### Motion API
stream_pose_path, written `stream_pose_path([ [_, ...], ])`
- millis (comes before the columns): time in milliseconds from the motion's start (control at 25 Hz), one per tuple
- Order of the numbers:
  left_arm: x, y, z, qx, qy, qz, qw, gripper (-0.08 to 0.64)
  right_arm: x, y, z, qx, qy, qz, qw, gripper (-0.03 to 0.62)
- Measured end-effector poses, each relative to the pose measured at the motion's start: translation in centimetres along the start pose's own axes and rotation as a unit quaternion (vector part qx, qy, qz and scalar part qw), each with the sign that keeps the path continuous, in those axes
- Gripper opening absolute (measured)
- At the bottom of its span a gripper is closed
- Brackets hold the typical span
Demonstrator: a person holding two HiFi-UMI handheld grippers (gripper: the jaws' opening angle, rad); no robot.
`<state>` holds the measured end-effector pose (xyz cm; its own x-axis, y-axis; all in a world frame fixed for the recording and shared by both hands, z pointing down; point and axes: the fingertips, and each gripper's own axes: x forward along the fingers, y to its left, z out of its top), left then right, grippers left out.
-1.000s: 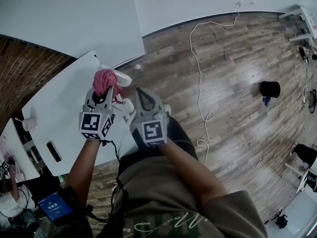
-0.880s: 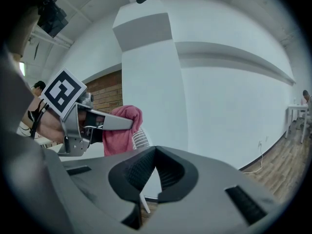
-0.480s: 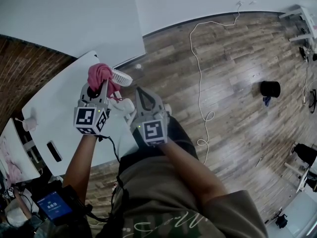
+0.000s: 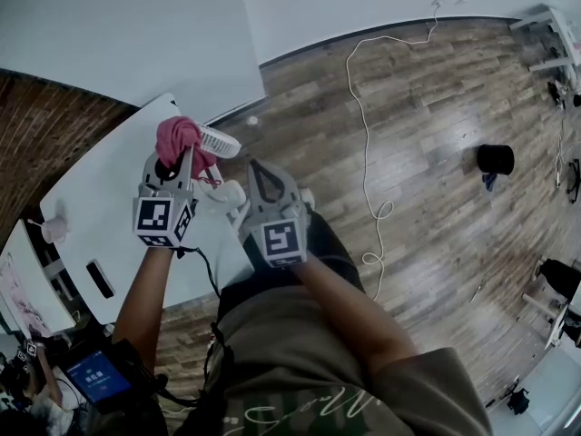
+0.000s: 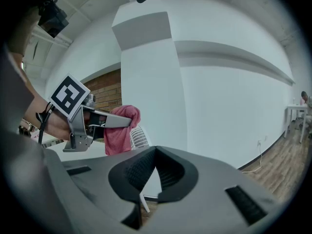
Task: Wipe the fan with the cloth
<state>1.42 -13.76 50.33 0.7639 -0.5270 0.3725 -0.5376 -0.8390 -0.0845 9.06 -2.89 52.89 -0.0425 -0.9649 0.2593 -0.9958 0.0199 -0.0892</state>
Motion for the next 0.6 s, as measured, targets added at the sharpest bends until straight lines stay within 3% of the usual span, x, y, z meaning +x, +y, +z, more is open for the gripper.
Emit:
stream_pose_path([
  [200,-0.29,0.19,0.03,0.043,-0.001,0.022,0.9988,0.051,0.04,0.04,-0.06,0.002,0.004,-0.001,1.0,0.0],
  [600,-0.52,0.77,-0.27,0.038,-0.01,0.028,0.9988,0.052,-0.3,0.26,-0.29,0.007,0.011,-0.007,1.0,0.0],
])
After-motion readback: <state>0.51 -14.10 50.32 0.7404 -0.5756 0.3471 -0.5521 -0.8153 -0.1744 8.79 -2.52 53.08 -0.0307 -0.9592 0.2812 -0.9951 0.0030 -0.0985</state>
